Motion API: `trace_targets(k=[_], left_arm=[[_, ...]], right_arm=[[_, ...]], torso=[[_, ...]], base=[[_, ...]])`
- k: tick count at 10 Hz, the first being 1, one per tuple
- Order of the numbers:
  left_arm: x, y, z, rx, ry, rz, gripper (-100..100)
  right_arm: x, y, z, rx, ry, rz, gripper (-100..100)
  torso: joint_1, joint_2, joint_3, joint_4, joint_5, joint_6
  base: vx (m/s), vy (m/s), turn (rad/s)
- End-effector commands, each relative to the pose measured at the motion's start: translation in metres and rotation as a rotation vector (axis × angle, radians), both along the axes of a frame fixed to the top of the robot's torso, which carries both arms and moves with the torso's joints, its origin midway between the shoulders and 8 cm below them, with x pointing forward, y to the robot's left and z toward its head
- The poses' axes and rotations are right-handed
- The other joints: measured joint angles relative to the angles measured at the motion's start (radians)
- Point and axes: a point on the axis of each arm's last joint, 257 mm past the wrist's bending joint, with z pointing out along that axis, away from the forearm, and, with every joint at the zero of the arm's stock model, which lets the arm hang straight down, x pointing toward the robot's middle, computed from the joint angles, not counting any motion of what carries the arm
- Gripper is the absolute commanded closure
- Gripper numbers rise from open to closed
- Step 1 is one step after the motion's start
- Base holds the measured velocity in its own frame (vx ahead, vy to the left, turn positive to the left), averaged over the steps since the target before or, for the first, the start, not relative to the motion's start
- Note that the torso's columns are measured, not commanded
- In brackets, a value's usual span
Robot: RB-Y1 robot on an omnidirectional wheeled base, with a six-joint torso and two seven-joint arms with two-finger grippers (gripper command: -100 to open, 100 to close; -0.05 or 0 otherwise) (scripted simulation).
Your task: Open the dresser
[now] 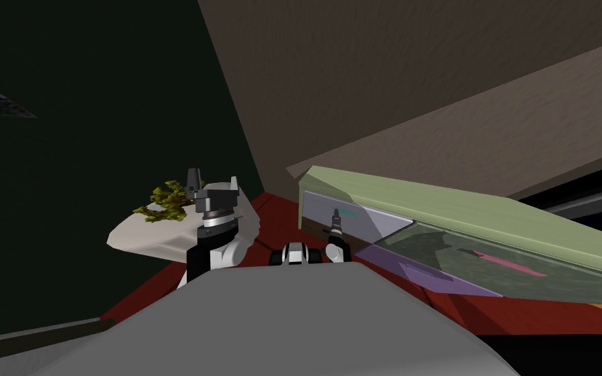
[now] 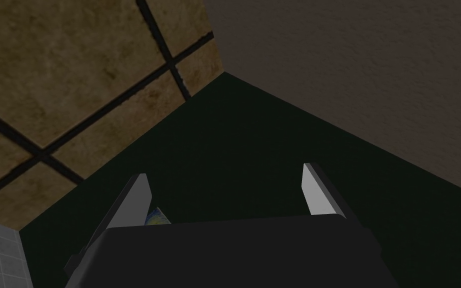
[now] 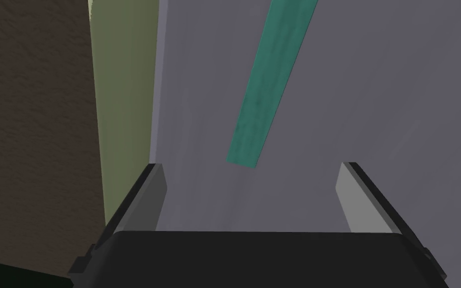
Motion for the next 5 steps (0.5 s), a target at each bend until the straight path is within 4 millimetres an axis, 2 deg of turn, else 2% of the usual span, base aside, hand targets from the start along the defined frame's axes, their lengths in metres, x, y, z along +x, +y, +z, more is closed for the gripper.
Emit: trace_targets(k=[1,4,5], left_arm=[[0.0,0.0,0.0,0.0,0.0,0.0,0],[0.0,0.0,0.0,0.0,0.0,0.0,0],[0.0,0.0,0.0,0.0,0.0,0.0,0]], right_arm=[[-0.0034,-0.0008,0.0007,0.03,-0.026,-0.003,-100],[-0.0049,-0.0013,0.0006,0.042,-0.037,-0.003,-100],[0.0031,-0.0004,0.0074,0.046,-0.039,0.003,-100]], torso=[[0.0,0.0,0.0,0.0,0.0,0.0],[0.001,0.001,0.0,0.0,0.0,0.0],[0.001,0.002,0.001,0.0,0.0,0.0]], base=[[0.049,-0.035,0.062],[0.033,-0.021,0.041],[0.075,-0.036,-0.059]])
